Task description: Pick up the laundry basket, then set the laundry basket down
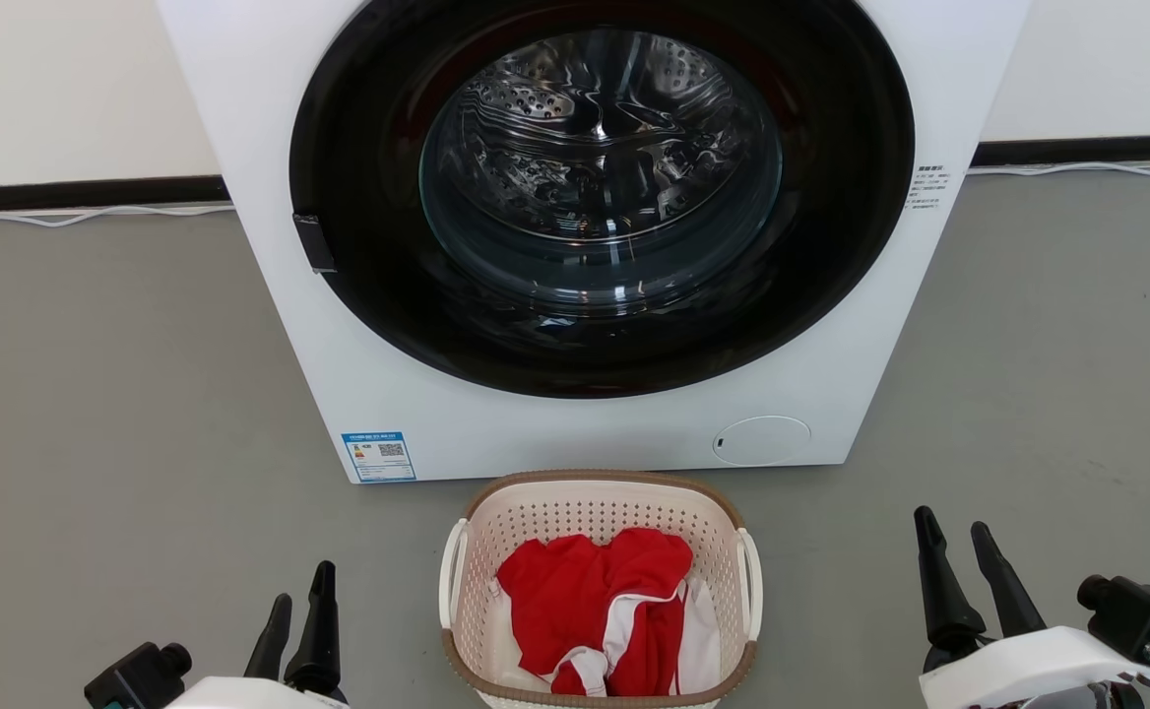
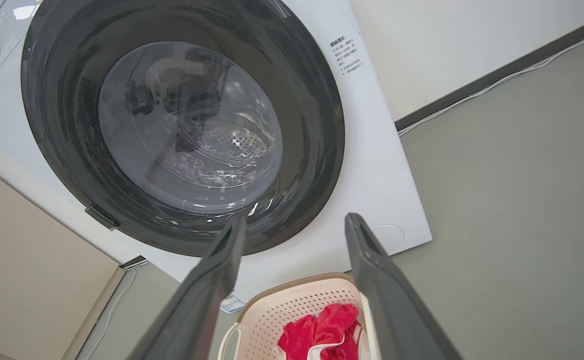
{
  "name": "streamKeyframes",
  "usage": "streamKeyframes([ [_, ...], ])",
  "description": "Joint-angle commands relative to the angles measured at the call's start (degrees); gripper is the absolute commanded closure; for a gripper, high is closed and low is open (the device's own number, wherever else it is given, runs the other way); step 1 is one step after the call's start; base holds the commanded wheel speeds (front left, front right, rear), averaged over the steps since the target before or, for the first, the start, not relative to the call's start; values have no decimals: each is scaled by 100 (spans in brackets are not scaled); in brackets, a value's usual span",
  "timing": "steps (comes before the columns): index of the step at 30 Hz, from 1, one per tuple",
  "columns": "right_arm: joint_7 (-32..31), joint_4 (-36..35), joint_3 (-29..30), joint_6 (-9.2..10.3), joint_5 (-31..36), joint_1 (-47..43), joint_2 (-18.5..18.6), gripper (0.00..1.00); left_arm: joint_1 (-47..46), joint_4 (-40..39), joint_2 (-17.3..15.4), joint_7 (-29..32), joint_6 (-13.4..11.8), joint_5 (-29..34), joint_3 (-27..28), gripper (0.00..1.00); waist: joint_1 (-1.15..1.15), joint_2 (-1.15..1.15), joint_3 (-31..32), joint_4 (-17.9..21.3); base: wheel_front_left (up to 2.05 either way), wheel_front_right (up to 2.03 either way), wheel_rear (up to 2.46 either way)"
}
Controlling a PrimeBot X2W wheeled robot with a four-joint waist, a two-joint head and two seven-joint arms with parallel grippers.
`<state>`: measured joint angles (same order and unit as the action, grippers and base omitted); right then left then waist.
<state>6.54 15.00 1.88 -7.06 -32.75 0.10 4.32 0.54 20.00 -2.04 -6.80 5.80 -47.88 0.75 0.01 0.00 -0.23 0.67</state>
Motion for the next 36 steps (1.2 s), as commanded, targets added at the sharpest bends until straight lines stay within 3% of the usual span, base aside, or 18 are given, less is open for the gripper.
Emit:
streamKeyframes([
  [1, 104, -124, -97, -28, 212, 216, 83, 0, -144, -117, -59, -78, -15, 245, 103, 0, 0, 0, -1, -3, 0, 0, 0],
  [36, 676, 85, -183, -40, 2601, 197, 148, 0, -99, -68, -78, -651, 32, 2849, 193, 0, 0, 0, -60, 23, 0, 0, 0],
])
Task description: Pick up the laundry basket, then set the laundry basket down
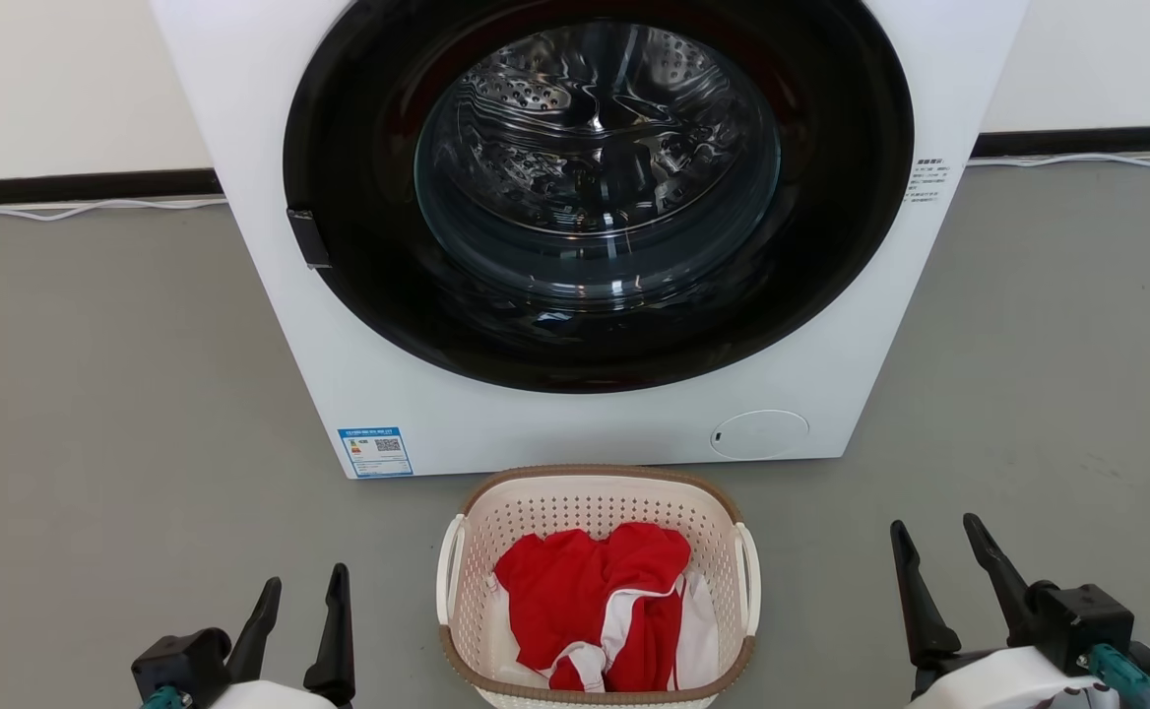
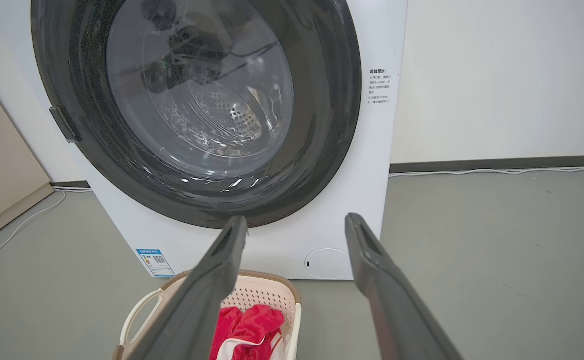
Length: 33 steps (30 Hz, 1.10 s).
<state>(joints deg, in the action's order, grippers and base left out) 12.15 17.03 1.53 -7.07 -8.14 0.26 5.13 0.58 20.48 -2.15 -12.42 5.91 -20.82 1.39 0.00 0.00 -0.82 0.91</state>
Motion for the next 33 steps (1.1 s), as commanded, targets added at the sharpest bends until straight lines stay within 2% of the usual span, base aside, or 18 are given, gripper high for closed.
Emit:
streamKeyframes([
  [1, 133, -105, -153, -39, 196, 179, 69, 0, -99, -111, -68, -105, 21, 206, 125, 0, 0, 0, 1, 0, 0, 0, 0],
  [9, 284, 19, -158, -42, 715, 176, 75, 0, -85, -48, -73, -256, 19, 783, 97, 0, 0, 0, -13, 6, 0, 0, 0],
  [24, 285, 54, -183, -42, 659, 185, 79, 0, -104, 32, -73, -258, 44, 796, 83, 0, 0, 0, -17, 12, 0, 0, 0],
  [33, 285, 18, -193, -42, 593, 314, 30, 0, -246, 63, -73, -258, 62, 764, 42, 0, 0, 0, -238, -5, 0, 0, 0],
])
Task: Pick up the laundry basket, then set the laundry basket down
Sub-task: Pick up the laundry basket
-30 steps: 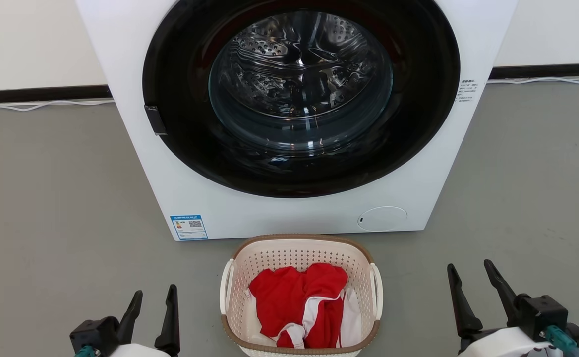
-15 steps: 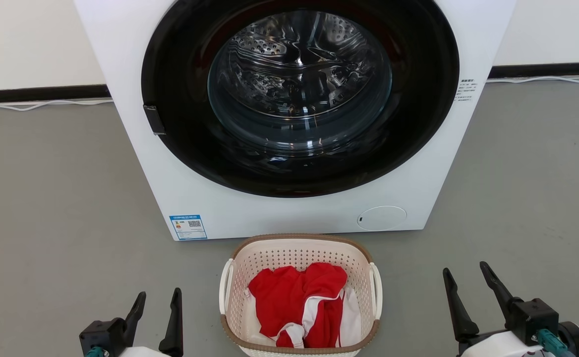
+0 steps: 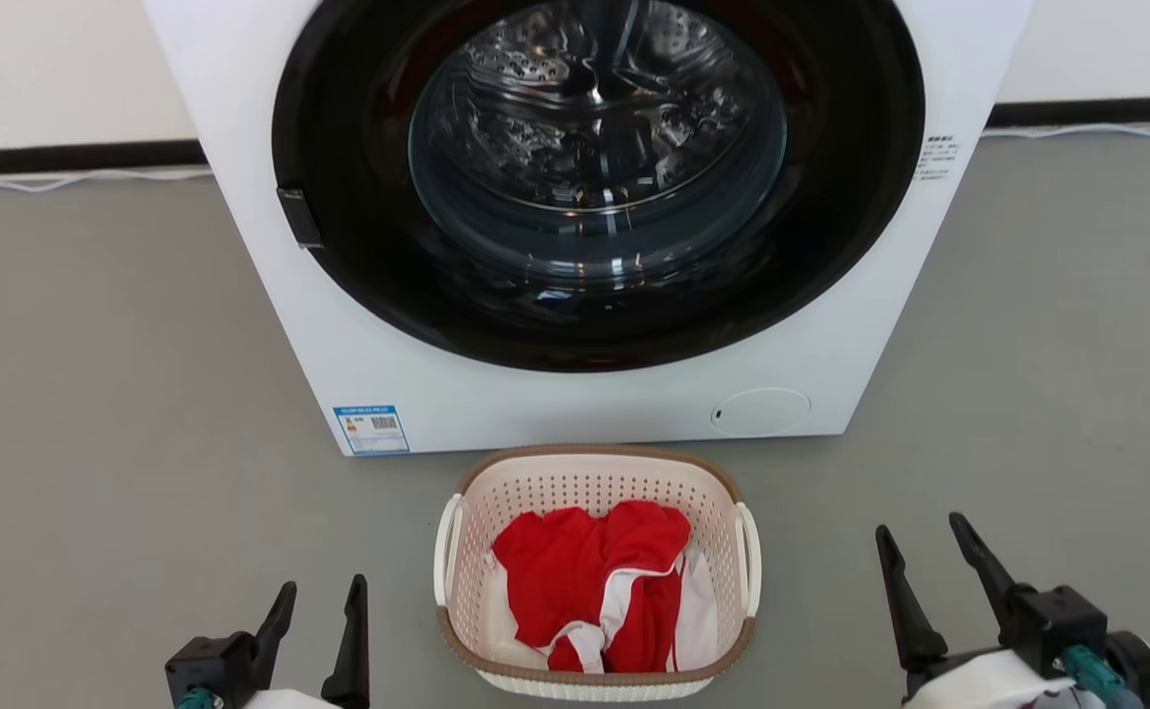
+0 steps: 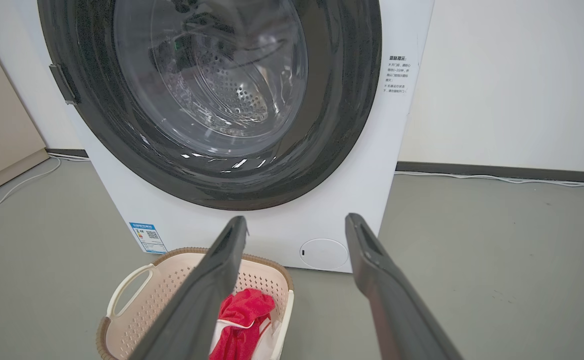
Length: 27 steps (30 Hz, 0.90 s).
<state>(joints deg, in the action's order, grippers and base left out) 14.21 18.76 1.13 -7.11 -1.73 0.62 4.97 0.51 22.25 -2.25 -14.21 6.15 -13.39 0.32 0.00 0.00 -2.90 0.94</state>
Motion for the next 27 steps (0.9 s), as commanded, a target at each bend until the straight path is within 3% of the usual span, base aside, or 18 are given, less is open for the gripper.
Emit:
streamKeyframes([
  [1, 79, -155, -151, -37, -49, 303, 40, 0, -271, -104, -63, -79, 41, 15, 137, 0, 0, 0, -63, -13, 0, 0, 0],
  [11, 79, 46, -52, -37, -76, 660, -91, 0, -727, 153, -63, -79, 88, 2, 5, 0, 0, 0, -514, -43, 0, 0, 0],
  [27, 79, 1580, -78, -37, -85, 1989, -205, 0, -2335, 1453, -91, -79, 132, 8, -563, 0, 0, 0, -1806, -113, 0, 0, 0],
])
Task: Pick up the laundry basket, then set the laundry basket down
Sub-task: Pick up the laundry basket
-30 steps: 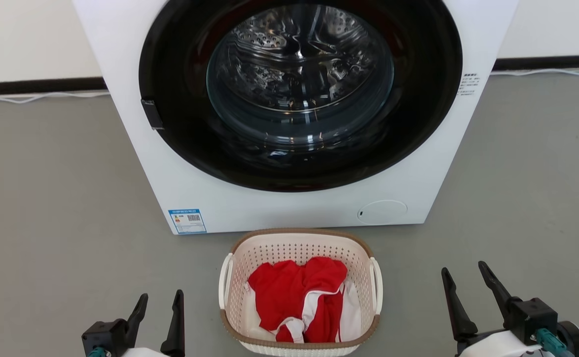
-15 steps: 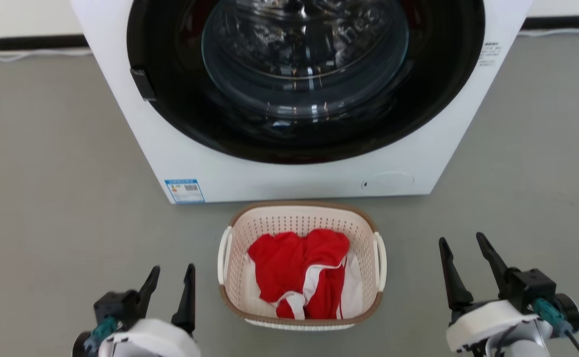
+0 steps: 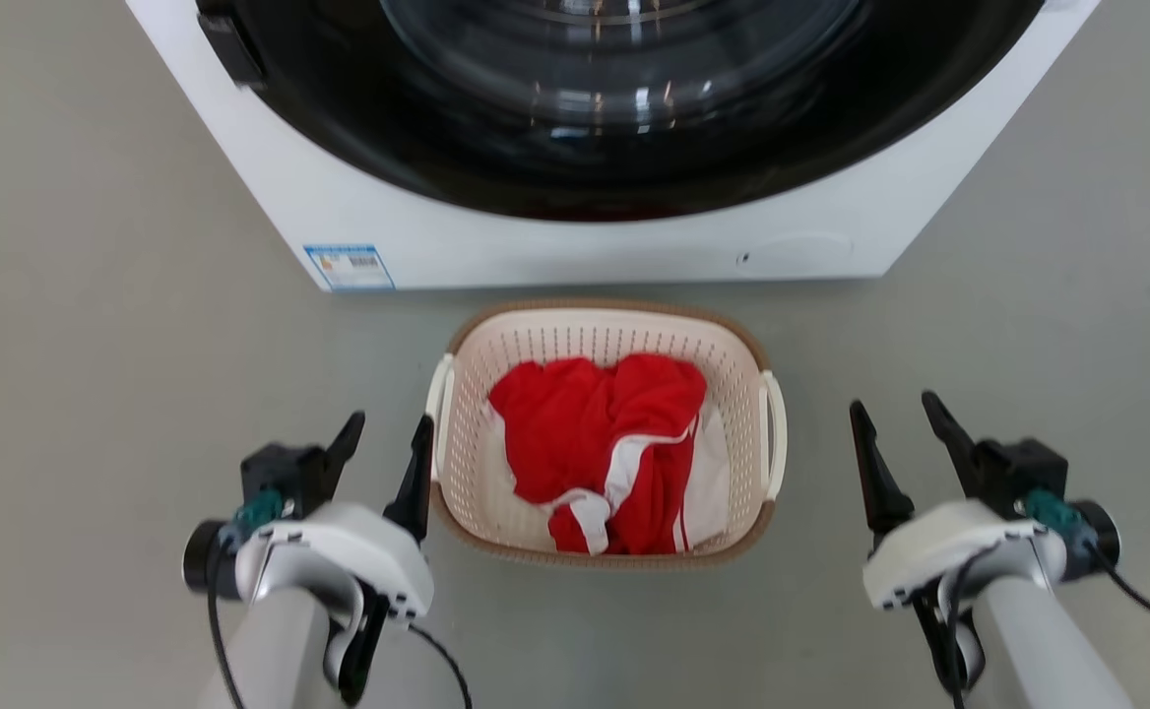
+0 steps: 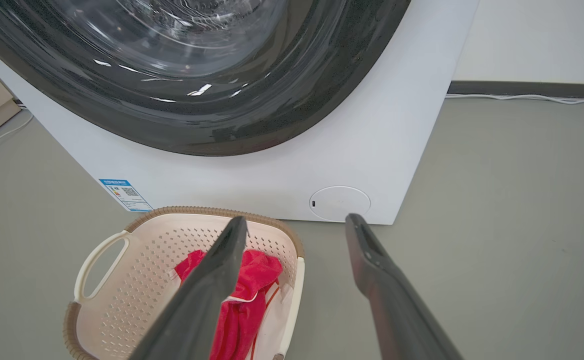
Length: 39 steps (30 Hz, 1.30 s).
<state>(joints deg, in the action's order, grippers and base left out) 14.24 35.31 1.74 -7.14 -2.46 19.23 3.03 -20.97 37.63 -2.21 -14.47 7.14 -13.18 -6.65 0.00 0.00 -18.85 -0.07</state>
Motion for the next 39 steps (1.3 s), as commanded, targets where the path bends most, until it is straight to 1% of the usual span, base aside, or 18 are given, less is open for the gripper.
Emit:
streamKeyframes([
  [1, 75, 21, -153, -35, -12, 233, -12, 0, -298, 7, -100, -52, 33, -33, 95, 0, 0, 0, -307, -11, 0, 0, 0],
  [11, 75, 801, -193, -35, -95, 1176, -14, 0, -1424, 986, -201, -52, 34, -292, -177, 0, 0, 0, -1313, -16, 0, 0, 0],
  [12, 75, 801, -193, -35, -95, 1176, -14, 0, -1424, 986, -201, -52, 34, -292, -177, 0, 0, 0, -1313, -16, 0, 0, 0],
  [22, 76, 1338, -336, -35, -153, 1838, -14, 0, -2329, 1659, -304, -52, 35, -330, -413, 0, 0, 0, -2075, -13, 0, 0, 0],
  [34, 76, 1413, -575, -35, -371, 2183, -15, 0, -2897, 1921, -365, -52, 35, -435, -638, 0, 0, 0, -2700, -7, 0, 0, 0],
  [39, 76, 1345, -599, -35, -418, 2242, -15, 0, -3114, 2056, -454, -52, 35, -435, -618, 0, 0, 0, -2980, -18, 0, 0, 0],
])
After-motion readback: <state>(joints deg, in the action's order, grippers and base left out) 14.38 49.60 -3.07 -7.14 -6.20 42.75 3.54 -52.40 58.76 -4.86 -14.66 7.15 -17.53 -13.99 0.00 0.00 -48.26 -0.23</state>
